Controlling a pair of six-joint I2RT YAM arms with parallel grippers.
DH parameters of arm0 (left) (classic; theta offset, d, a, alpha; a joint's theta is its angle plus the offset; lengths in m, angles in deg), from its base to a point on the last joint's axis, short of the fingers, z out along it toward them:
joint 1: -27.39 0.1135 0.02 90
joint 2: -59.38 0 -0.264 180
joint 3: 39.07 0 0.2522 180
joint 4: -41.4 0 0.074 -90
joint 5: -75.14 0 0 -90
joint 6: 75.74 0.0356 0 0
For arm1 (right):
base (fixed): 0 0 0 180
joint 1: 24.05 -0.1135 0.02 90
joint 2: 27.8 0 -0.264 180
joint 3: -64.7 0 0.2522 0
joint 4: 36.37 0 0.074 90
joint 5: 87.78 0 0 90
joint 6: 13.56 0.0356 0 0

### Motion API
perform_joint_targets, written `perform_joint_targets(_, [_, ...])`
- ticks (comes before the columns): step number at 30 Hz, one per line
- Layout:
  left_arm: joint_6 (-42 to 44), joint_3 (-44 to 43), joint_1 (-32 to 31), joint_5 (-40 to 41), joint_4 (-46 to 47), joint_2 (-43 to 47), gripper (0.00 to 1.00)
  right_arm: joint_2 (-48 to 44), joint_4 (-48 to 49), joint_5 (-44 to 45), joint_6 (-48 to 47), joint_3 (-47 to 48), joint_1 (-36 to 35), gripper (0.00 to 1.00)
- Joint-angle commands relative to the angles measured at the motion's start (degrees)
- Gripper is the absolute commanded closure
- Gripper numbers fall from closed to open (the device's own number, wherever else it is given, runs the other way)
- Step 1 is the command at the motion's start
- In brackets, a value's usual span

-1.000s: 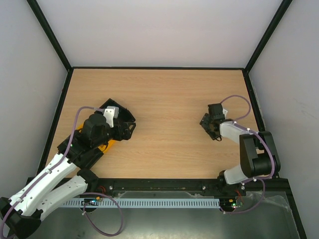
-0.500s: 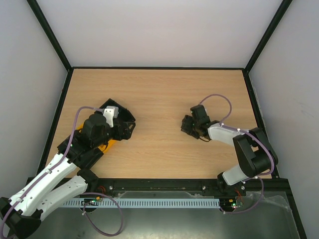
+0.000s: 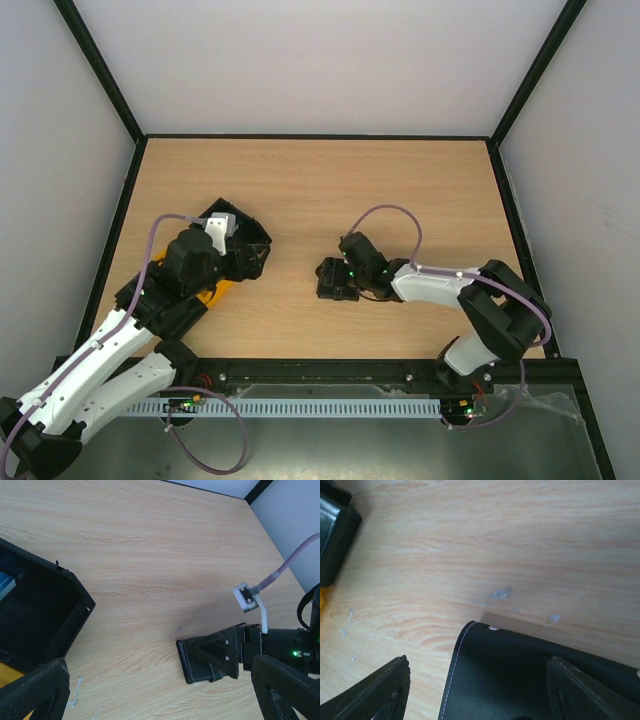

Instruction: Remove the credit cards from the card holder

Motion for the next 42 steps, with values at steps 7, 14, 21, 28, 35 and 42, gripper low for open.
perform_joint_targets(7, [-0.66, -0.09, 0.14, -0.14, -1.16, -2.28, 0.00, -9.42, -10.37, 2.86, 0.04, -1.69, -1.40, 0.34])
perform_joint_targets(14, [-3.59, -0.92, 0.15, -0.57, -3.23, -6.39, 0.00, -7.11, -14.21, 8.07, -4.66, -0.78, -1.32, 0.44])
perform_joint_targets(21, [-6.45, -1.47, -0.47, -6.22, -3.18, -11.33, 0.01, -6.07, -13.18, 4.43, -4.35, -2.97, -1.38, 0.51])
perform_joint_targets(28, [-8.95, 0.56, -1.98, -9.02, -0.73, -11.07, 0.06, -9.68, -11.62, -5.47, -1.26, -7.75, -4.92, 0.52])
perform_joint_targets(35, [-11.45, 2.42, -3.15, -8.29, 0.18, -11.19, 0.08, -12.16, -4.30, -9.64, 8.37, -8.70, -15.52, 0.53])
perform_joint_targets(42, [-14.31, 3.24, -4.54, -7.74, -0.40, -9.80, 0.09, -16.65, -15.38, 3.34, 1.30, -5.07, -15.75, 0.59])
